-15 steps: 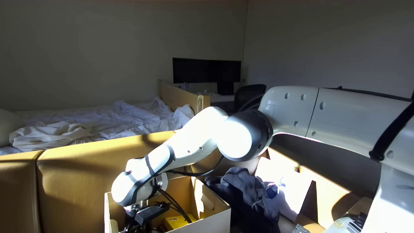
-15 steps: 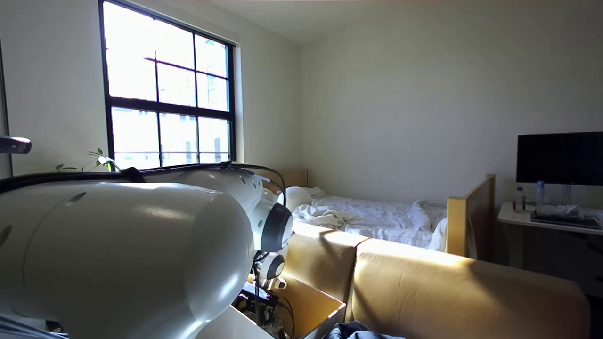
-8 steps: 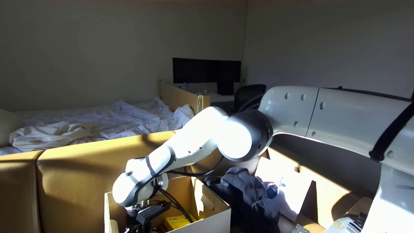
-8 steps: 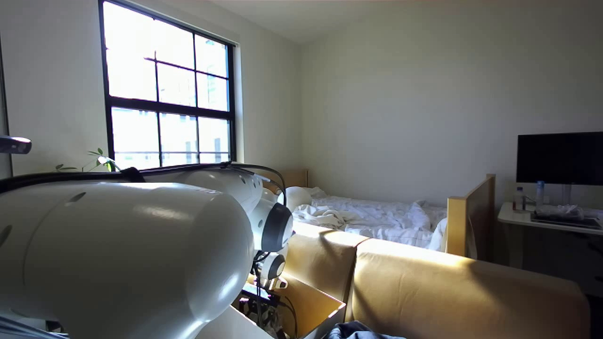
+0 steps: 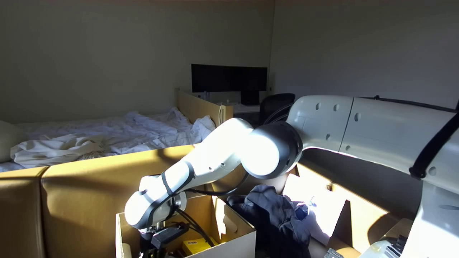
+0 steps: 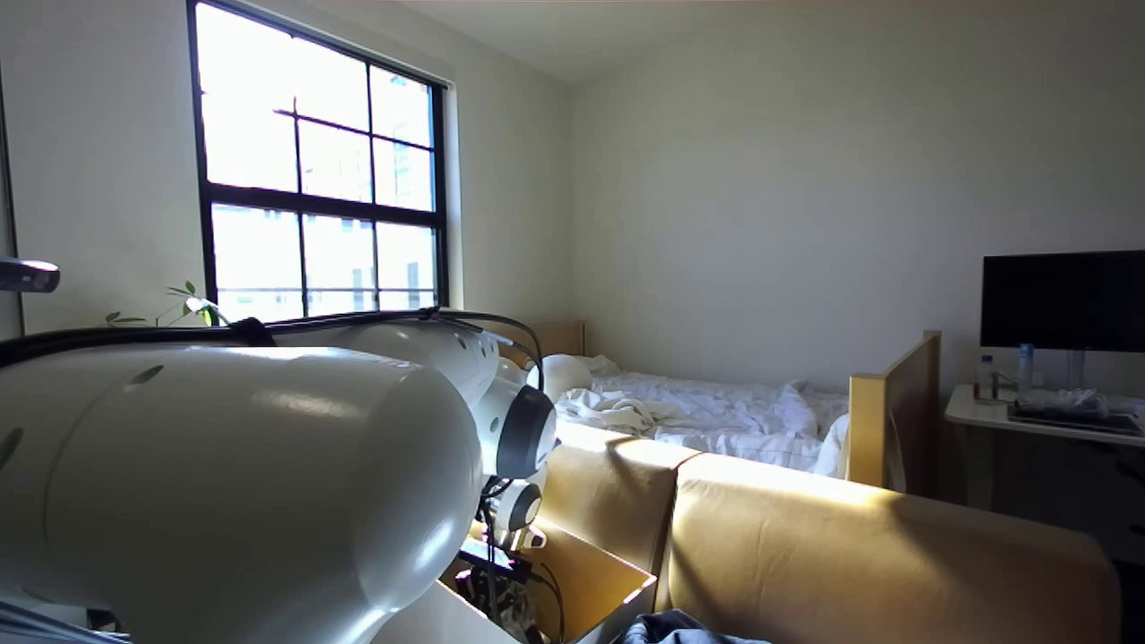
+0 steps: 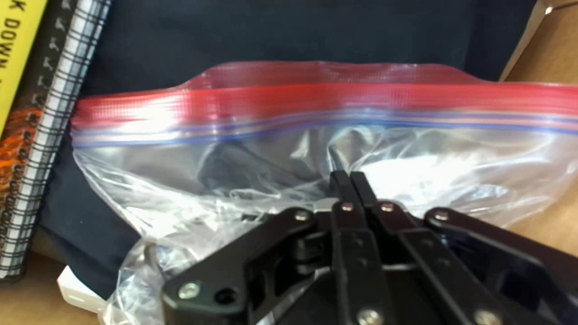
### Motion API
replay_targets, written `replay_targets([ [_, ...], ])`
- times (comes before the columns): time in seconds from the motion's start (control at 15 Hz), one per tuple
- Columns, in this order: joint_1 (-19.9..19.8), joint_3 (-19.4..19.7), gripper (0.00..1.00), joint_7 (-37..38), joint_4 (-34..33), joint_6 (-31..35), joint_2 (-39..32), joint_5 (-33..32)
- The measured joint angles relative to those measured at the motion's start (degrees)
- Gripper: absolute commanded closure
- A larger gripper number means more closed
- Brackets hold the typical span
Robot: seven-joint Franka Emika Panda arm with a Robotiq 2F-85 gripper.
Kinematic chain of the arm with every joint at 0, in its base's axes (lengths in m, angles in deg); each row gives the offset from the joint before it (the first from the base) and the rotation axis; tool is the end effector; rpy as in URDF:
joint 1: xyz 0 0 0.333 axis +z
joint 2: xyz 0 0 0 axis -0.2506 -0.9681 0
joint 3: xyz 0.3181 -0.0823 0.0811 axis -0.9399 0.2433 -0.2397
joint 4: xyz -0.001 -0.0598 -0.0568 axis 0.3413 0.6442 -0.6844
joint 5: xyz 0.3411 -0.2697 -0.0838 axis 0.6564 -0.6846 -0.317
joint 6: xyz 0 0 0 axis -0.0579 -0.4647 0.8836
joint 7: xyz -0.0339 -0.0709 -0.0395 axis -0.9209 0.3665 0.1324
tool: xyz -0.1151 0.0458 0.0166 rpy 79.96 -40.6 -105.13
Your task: Remove the black hood and the plastic bag, and put them on the couch
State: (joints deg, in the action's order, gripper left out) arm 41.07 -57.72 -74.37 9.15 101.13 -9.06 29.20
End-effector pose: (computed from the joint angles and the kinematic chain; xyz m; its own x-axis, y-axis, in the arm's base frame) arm 0.6150 0.4459 -0.1228 0.8287 0.5283 -0.1848 0.4584 -0.8300 -0.3177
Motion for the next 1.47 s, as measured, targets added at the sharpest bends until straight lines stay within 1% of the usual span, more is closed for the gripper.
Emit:
replay_targets([
  [0.07,0.0,0.0,0.96,0.0,0.0,0.0,0.0,0.0],
  [0.27,0.0,0.0,0.92,0.0,0.0,0.0,0.0,0.0],
  [0.47,0.0,-0.2,0.94,-0.3,0.0,0.0,0.0,-0.1],
  [0.8,0.1,-0.9,0.93,-3.9,0.0,0.0,0.2,-0.8],
  [1.2,1.9,-1.3,0.93,-4.8,1.7,0.0,5.6,-1.2],
  [1.47,2.5,-0.8,0.93,-4.8,5.2,0.4,8.4,-2.8],
])
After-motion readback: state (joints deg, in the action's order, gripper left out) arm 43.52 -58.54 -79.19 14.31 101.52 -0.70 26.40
